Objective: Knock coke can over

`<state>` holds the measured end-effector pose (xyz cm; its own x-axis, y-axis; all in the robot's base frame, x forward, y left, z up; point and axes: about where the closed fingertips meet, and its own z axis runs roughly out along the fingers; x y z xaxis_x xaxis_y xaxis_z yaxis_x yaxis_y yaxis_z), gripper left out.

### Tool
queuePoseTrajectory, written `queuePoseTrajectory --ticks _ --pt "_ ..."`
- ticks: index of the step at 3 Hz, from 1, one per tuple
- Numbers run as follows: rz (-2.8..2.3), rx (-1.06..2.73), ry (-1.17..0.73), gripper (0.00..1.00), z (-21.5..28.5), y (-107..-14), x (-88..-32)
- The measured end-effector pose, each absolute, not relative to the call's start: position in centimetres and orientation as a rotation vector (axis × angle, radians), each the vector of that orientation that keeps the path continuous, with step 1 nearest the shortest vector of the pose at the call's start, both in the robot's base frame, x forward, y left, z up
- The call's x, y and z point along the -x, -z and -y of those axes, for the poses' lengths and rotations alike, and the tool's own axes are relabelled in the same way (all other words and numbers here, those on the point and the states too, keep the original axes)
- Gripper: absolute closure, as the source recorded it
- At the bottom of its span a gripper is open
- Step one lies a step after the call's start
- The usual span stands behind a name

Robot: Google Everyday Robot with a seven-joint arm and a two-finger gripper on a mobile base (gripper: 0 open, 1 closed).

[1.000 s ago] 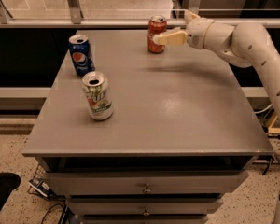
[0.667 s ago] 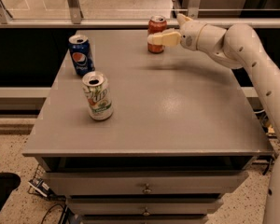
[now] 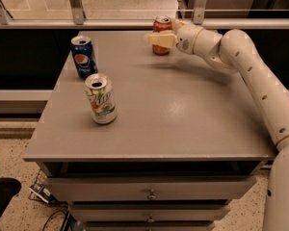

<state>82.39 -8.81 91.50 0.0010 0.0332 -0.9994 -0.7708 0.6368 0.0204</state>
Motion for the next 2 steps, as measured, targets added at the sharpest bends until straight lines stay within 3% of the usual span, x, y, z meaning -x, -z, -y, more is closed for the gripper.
queuePoseTrajectory --ticks 2 --pt "-1.441 0.666 -0.72 0.62 8.03 -91.42 -82.45"
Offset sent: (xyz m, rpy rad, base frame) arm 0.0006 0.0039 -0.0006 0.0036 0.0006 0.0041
